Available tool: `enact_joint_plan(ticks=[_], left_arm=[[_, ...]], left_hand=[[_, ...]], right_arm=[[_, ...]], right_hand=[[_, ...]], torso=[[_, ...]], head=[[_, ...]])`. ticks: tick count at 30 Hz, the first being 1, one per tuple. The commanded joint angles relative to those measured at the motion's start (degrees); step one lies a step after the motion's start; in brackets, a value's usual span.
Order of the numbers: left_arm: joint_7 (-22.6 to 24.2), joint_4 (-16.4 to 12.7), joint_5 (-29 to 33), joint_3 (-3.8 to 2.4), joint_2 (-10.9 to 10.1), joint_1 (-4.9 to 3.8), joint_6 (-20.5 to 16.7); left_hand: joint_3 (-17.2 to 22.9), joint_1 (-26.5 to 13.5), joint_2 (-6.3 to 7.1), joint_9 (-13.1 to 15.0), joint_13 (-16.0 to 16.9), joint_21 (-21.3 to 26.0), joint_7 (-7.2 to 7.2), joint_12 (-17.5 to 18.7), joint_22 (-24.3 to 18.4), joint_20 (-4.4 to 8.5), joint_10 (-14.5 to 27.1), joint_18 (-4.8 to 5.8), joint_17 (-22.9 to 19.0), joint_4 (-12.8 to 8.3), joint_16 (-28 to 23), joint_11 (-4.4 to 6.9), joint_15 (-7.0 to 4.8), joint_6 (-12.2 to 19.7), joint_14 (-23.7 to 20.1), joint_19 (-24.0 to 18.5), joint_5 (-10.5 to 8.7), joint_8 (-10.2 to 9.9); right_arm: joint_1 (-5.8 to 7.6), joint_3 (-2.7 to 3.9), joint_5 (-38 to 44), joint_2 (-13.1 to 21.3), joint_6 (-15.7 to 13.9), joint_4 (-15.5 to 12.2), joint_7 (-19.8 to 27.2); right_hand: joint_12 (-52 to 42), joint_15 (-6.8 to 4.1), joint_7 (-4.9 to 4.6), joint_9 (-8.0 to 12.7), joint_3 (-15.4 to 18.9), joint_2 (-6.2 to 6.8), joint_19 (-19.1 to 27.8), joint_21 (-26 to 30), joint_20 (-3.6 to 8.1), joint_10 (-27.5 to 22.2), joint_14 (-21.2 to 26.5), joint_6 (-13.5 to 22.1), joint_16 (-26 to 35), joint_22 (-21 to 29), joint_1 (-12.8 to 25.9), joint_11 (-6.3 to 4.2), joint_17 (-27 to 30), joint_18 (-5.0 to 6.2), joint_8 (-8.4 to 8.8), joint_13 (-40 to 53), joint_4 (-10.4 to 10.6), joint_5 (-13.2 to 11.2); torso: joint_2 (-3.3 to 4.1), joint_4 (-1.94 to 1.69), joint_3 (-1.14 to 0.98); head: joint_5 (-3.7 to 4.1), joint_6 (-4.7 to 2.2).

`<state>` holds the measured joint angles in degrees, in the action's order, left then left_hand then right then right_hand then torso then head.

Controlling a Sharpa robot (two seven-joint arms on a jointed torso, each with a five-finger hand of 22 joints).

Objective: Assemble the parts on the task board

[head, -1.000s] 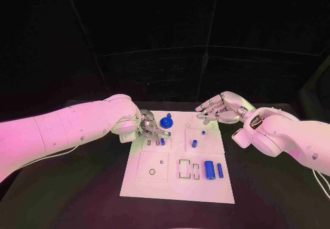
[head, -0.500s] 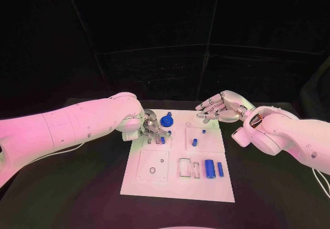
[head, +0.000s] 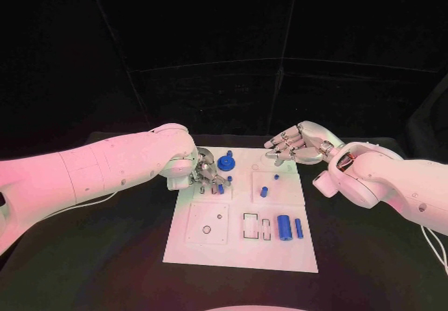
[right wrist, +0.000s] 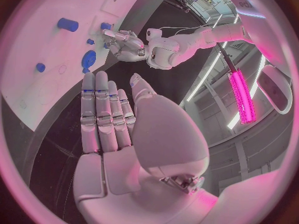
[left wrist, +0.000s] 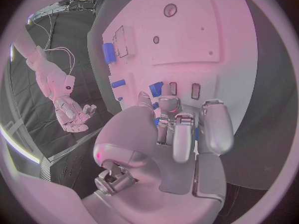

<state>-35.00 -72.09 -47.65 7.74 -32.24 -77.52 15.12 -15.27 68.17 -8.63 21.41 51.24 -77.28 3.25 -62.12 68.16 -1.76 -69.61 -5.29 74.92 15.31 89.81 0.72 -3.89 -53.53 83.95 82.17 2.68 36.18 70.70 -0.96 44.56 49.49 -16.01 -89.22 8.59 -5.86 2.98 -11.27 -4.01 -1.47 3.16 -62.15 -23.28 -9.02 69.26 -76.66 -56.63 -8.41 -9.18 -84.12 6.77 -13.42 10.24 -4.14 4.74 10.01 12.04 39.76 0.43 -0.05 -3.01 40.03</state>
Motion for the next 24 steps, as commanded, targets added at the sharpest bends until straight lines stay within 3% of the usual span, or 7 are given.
enact_joint_plan(ticks=[1, 24], left_arm=[[-0.6, 0.0, -0.3, -0.03, 0.2, -0.12, 1.0], [-0.9, 0.3, -1.3, -0.03, 0.8, -0.13, 1.3]], left_hand=[[1.0, 1.3, 0.14, 0.3, 0.1, -0.4, 0.01, -0.2, 0.1, 0.01, 0.0, 1.15, 15.1, -0.4, 0.2, 0.09, -0.57, 0.7, 6.0, 0.3, 0.18, 0.6], [5.7, 4.1, 0.42, 1.2, 0.1, -0.5, -0.10, -0.1, 0.4, 0.08, 0.1, 1.17, 15.1, -1.7, 0.2, 0.21, -0.66, 1.8, 6.0, 0.2, 0.24, 2.0]], right_arm=[[0.13, 0.03, 0.2, -0.1, 0.5, 0.1, -0.1], [0.12, 0.02, 0.2, -0.5, 1.0, 0.4, -0.2]], right_hand=[[0.3, 0.31, 0.11, 0.0, 0.5, -0.04, 0.0, 0.4, -0.31, -0.4, 0.2, 0.4, 0.4, 0.1, 0.5, 0.19, 0.1, 0.16, 0.30, -0.1, 0.1, 0.4], [0.4, 0.38, 0.05, 0.0, 0.6, -0.16, 0.1, 0.7, -0.39, -0.6, 0.3, 0.6, 0.6, 0.3, 0.5, 0.26, 0.1, 0.18, 0.28, -0.1, 0.0, 0.8]], torso=[[0.00, -0.01, -0.03], [-0.01, -0.02, -0.03]], head=[[0.00, 0.09], [0.18, 0.56]])
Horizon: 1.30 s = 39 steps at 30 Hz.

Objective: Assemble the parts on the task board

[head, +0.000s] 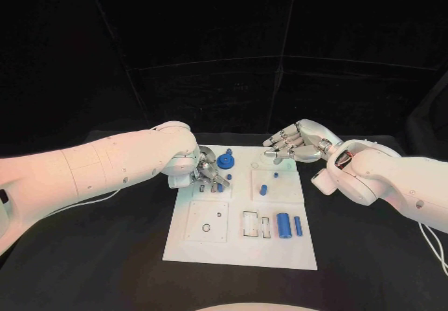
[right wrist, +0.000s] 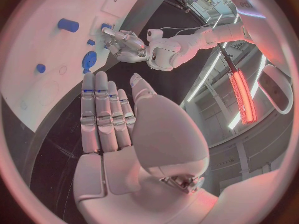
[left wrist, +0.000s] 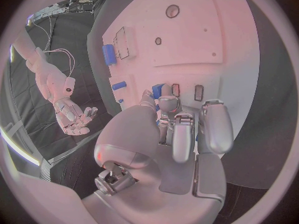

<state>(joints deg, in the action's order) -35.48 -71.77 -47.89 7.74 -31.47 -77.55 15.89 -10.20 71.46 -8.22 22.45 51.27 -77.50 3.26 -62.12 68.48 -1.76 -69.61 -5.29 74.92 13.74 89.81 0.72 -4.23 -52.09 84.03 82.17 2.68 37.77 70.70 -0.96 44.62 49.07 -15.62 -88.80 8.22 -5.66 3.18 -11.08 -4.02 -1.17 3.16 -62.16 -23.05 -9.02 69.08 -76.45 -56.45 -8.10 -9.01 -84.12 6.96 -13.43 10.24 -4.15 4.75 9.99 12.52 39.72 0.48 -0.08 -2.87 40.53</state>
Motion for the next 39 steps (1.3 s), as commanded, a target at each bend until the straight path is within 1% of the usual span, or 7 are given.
enact_joint_plan(ticks=[1, 7, 13, 17, 18, 20, 39], left_arm=[[-0.4, 0.0, -1.2, -0.03, 0.0, -0.10, 0.6], [-0.3, -0.2, -1.4, -0.03, -0.1, -0.10, -0.1], [0.9, -0.8, -1.5, -0.03, -0.6, -0.09, -1.9], [1.9, -1.5, -1.5, -0.03, -1.2, -0.08, -3.0], [2.0, -1.7, -1.5, -0.02, -1.4, -0.08, -3.3], [2.4, -2.3, -1.5, -0.02, -1.9, -0.07, -4.1], [4.0, -8.7, -6.4, 0.04, -6.8, 0.44, -11.6]], left_hand=[[1.0, 1.0, 0.04, 0.1, 0.1, -0.3, -0.14, -0.1, 0.1, 0.09, 0.1, 1.17, 15.1, -0.2, 0.2, 0.24, -0.33, 0.4, 6.0, 0.2, 0.24, 0.5], [5.0, 4.1, -0.54, 0.2, 0.0, -0.2, -0.51, 0.1, 0.1, 0.28, 0.2, 1.12, 15.1, -2.0, 0.2, 0.57, -0.61, 1.0, 6.0, 0.1, 0.95, 0.5], [15.0, 10.7, -0.67, -0.1, -0.4, -0.2, -0.58, 1.3, 0.2, 0.82, 0.9, 1.11, 15.1, -6.7, 0.2, 0.86, -1.05, 2.2, 6.0, 0.1, 5.85, 0.2], [31.5, 5.6, 6.13, 0.2, -0.9, -0.2, -0.05, 2.0, 0.5, 0.36, 0.0, 1.15, 15.1, -6.6, 0.2, 0.32, -0.50, 2.1, 6.0, 0.1, 5.91, 1.1], [41.2, 0.6, 9.70, 0.7, -0.8, -0.2, 0.59, 1.8, 0.6, 0.57, -0.6, 1.02, 15.1, -6.0, 0.2, -0.28, -0.57, 1.7, 6.0, 0.2, 5.43, 2.3], [46.1, -0.8, 11.60, 1.2, -0.5, -0.1, -0.07, 1.5, 0.5, 0.32, -1.0, 1.09, 15.1, -8.1, 0.2, 0.53, -0.50, 2.1, 6.0, 0.1, 5.75, 3.2], [52.0, -4.9, 13.04, 2.1, -0.3, -1.0, -0.44, 1.1, 2.2, 0.44, -1.9, 1.42, 15.1, -11.2, 0.2, 0.72, -0.75, 2.3, 6.0, 0.9, 6.11, 5.0]], right_arm=[[0.12, 0.03, 0.1, -0.1, 0.6, 0.0, 0.1], [0.12, 0.03, 0.1, -0.2, 0.8, 0.1, 0.1], [0.12, 0.02, 0.1, -0.3, 1.0, 0.2, 0.0], [0.12, 0.02, 0.1, -0.4, 1.2, 0.4, 0.0], [0.12, 0.02, 0.1, -0.4, 1.2, 0.4, 0.0], [0.12, 0.02, 0.1, -0.4, 1.3, 0.5, 0.0], [0.11, 0.01, 0.1, -0.5, 1.4, 0.8, 0.1]], right_hand=[[0.2, 0.17, -0.14, 0.0, 0.3, -0.17, 0.1, 0.5, -0.40, -0.4, 0.1, 0.4, 0.3, 0.1, 0.5, 0.07, 0.1, 0.18, 0.28, -0.1, 0.1, 0.3], [0.2, 0.18, -0.15, 0.0, 0.4, -0.20, 0.1, 0.5, -0.42, -0.4, 0.1, 0.4, 0.4, 0.2, 0.5, 0.08, 0.1, 0.18, 0.27, -0.1, 0.1, 0.4], [0.2, 0.20, -0.16, 0.0, 0.4, -0.23, 0.0, 0.6, -0.44, -0.5, 0.1, 0.5, 0.4, 0.2, 0.5, 0.10, 0.1, 0.19, 0.26, -0.1, 0.1, 0.6], [0.2, 0.21, -0.17, 0.0, 0.4, -0.24, 0.0, 0.7, -0.45, -0.5, 0.1, 0.5, 0.5, 0.3, 0.5, 0.10, 0.1, 0.19, 0.26, -0.1, 0.1, 0.7], [0.2, 0.21, -0.17, 0.0, 0.4, -0.24, 0.0, 0.7, -0.45, -0.5, 0.1, 0.5, 0.5, 0.3, 0.5, 0.10, 0.1, 0.19, 0.26, -0.1, 0.1, 0.7], [0.3, 0.22, -0.18, 0.0, 0.5, -0.28, 0.0, 0.7, -0.47, -0.5, 0.1, 0.5, 0.5, 0.3, 0.5, 0.12, 0.1, 0.20, 0.25, -0.1, 0.1, 0.8], [0.3, 0.26, -0.22, 0.0, 0.6, -0.33, 0.0, 0.9, -0.52, -0.6, 0.2, 0.6, 0.7, 0.4, 0.6, 0.16, 0.1, 0.21, 0.25, -0.1, 0.1, 1.2]], torso=[[0.03, -0.05, 0.00], [0.06, -0.11, 0.05], [0.07, -0.18, 0.07], [0.07, -0.16, 0.07], [0.07, -0.19, 0.08], [0.06, -0.22, 0.08], [0.15, -0.45, 0.07]], head=[[0.02, 0.06], [0.08, 0.05], [0.06, 0.06], [0.01, 0.09], [0.01, 0.07], [-0.03, 0.09], [-0.64, -0.02]])
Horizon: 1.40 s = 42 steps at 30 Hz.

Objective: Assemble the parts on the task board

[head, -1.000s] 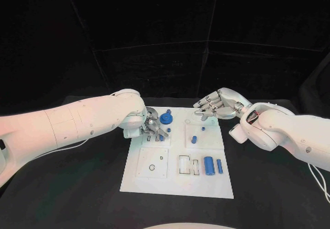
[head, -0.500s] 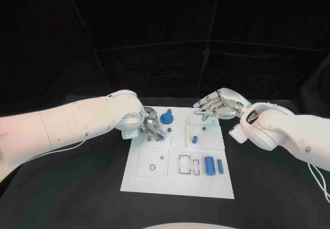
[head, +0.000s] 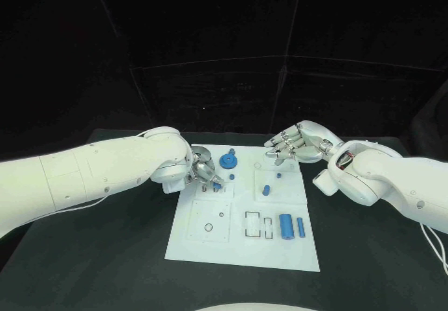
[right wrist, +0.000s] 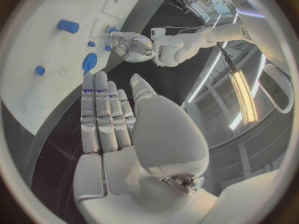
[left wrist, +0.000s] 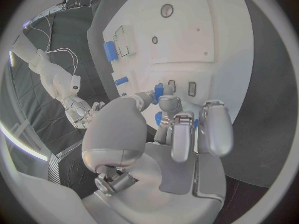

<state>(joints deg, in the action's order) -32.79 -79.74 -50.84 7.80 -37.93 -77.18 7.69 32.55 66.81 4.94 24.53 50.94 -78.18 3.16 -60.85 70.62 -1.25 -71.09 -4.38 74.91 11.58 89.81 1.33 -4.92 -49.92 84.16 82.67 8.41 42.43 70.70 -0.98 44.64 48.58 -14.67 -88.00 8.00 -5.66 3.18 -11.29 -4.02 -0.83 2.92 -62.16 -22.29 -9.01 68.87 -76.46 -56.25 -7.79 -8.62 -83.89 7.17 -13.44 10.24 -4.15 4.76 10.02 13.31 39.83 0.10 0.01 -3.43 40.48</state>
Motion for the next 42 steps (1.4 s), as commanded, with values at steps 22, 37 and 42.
enact_joint_plan(ticks=[22, 37, 42], left_arm=[[-1.0, -2.7, -10.9, 0.04, -0.9, 1.79, -4.4], [-2.1, -2.9, -11.3, 0.04, -0.9, 1.89, -1.1], [-2.1, -2.9, -11.3, 0.04, -0.9, 1.89, -0.7]], left_hand=[[9.5, -0.4, -0.09, 0.1, -0.4, -0.5, -0.35, 0.1, 0.4, -0.04, -0.3, 0.56, 15.1, -9.2, 0.2, 0.13, -0.09, 0.1, 5.8, 0.5, 0.39, 0.5], [9.5, -0.5, -0.08, 0.1, -0.4, -0.6, -0.35, 0.1, 0.6, -0.04, -0.3, 0.60, 15.1, -9.2, 0.2, 0.14, -0.09, 0.2, 5.8, 0.6, 0.38, 0.5], [9.5, -0.5, -0.08, 0.1, -0.4, -0.6, -0.35, 0.1, 0.6, -0.04, -0.3, 0.60, 15.1, -9.2, 0.2, 0.14, -0.09, 0.2, 5.8, 0.6, 0.38, 0.5]], right_arm=[[0.11, 0.02, 1.1, -0.2, 0.2, 0.4, 0.4], [0.11, 0.02, 1.2, -0.4, 0.4, 0.6, 0.4], [0.11, 0.02, 1.2, -0.4, 0.5, 0.6, 0.4]], right_hand=[[0.3, 0.35, -0.08, 0.0, 0.5, -0.21, 0.0, 0.4, -0.59, -0.5, 0.3, 0.5, 0.5, 0.2, 0.6, 0.03, 0.1, 0.20, 0.26, -0.1, 0.1, 0.5], [0.3, 0.35, -0.08, 0.0, 0.5, -0.21, 0.0, 0.4, -0.59, -0.5, 0.3, 0.5, 0.5, 0.2, 0.6, 0.03, 0.1, 0.20, 0.26, -0.1, 0.1, 0.5], [0.3, 0.35, -0.08, 0.0, 0.5, -0.21, 0.0, 0.4, -0.59, -0.5, 0.3, 0.5, 0.5, 0.2, 0.6, 0.03, 0.1, 0.20, 0.26, -0.1, 0.1, 0.5]], torso=[[0.23, 0.05, 0.12], [0.20, 0.12, 0.11], [0.20, 0.06, 0.08]], head=[[-0.35, 0.09], [-0.41, 0.44], [-0.42, 0.50]])
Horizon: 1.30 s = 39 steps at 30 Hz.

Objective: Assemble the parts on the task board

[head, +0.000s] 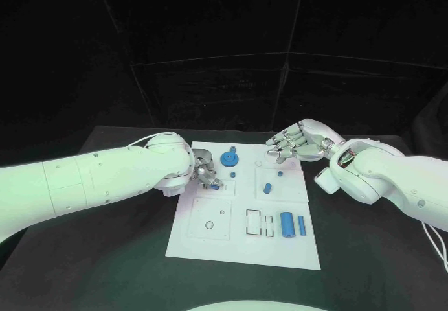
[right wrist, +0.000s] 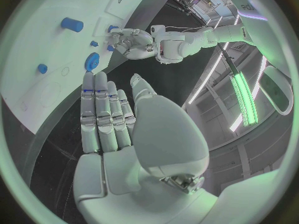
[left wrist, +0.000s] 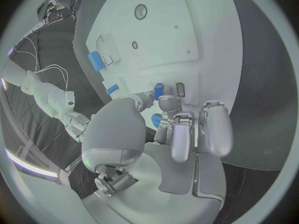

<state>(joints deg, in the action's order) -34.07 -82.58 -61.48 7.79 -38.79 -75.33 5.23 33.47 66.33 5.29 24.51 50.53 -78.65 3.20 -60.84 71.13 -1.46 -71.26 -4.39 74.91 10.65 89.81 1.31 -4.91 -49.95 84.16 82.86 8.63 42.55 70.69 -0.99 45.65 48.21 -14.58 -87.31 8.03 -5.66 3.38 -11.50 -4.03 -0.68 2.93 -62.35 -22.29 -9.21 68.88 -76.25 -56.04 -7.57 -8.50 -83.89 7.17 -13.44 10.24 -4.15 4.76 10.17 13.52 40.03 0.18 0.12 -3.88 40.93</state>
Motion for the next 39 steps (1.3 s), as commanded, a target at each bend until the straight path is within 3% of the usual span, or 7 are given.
enact_joint_plan(ticks=[1, 8, 21, 39], left_arm=[[-0.8, 0.0, -0.7, 0.05, 0.0, 0.04, 1.8], [-0.6, 0.4, -0.7, 0.05, 0.3, 0.04, 1.8], [-0.7, 2.0, 0.2, 0.05, 1.4, 0.04, 2.7], [-0.8, 2.9, 0.4, 0.05, 2.1, 0.03, 3.1]], left_hand=[[8.6, -0.1, -0.39, 0.1, 0.1, -0.2, -0.41, 0.0, 0.0, 0.17, -0.2, 0.61, 15.1, -8.3, 0.2, 0.16, -0.10, 0.2, 5.8, 0.4, 0.15, 0.4], [8.7, -0.4, -0.26, 0.1, 0.2, -0.2, -0.42, -0.1, 0.0, 0.18, -0.4, 0.61, 15.1, -8.3, 0.2, 0.15, -0.10, 0.1, 5.8, 0.4, 0.10, 0.5], [3.6, -7.5, 0.58, -0.1, 0.2, -0.2, -0.85, -0.4, 0.3, 0.27, -0.8, 0.64, 15.1, -4.4, 0.2, 0.40, -0.24, -0.8, 5.8, 0.5, -0.34, 0.8], [-0.4, -9.9, 0.24, -0.7, 1.2, -0.3, -1.04, -1.3, 0.7, 0.37, -1.4, 0.72, 15.1, -2.3, 0.2, 0.53, -0.34, -1.9, 5.8, 0.7, -0.32, 0.6]], right_arm=[[0.12, 0.02, 0.2, -0.1, 0.4, 0.0, 0.4], [0.12, 0.02, 0.2, -0.2, 0.4, 0.0, 0.4], [0.12, 0.02, 0.2, -0.3, 0.5, 0.0, 0.3], [0.12, 0.02, 0.2, -0.3, 0.6, 0.0, 0.3]], right_hand=[[0.3, 0.15, 0.12, 0.0, 0.3, -0.21, 0.2, 0.4, -0.39, -0.5, 0.1, 0.3, 0.3, 0.1, 0.6, 0.03, 0.1, 0.19, 0.26, -0.1, 0.0, 0.3], [0.4, 0.17, 0.10, 0.0, 0.4, -0.26, 0.2, 0.5, -0.42, -0.6, 0.1, 0.4, 0.4, 0.1, 0.6, 0.05, 0.1, 0.20, 0.25, -0.1, 0.0, 0.3], [0.4, 0.25, 0.05, 0.0, 0.6, -0.33, 0.2, 0.7, -0.49, -0.8, 0.2, 0.5, 0.6, 0.2, 0.8, 0.12, 0.1, 0.19, 0.24, -0.1, 0.1, 0.4], [0.5, 0.37, -0.04, 0.0, 0.9, -0.43, 0.3, 1.1, -0.61, -1.1, 0.3, 0.6, 0.8, 0.5, 1.0, 0.25, 0.1, 0.18, 0.21, -0.1, 0.2, 0.5]], torso=[[0.00, -0.02, -0.03], [-0.02, 0.05, -0.04], [-0.01, 0.05, -0.04], [-0.04, 0.06, -0.05]], head=[[0.03, 0.05], [0.04, 0.09], [0.11, 0.29], [0.25, 0.43]])
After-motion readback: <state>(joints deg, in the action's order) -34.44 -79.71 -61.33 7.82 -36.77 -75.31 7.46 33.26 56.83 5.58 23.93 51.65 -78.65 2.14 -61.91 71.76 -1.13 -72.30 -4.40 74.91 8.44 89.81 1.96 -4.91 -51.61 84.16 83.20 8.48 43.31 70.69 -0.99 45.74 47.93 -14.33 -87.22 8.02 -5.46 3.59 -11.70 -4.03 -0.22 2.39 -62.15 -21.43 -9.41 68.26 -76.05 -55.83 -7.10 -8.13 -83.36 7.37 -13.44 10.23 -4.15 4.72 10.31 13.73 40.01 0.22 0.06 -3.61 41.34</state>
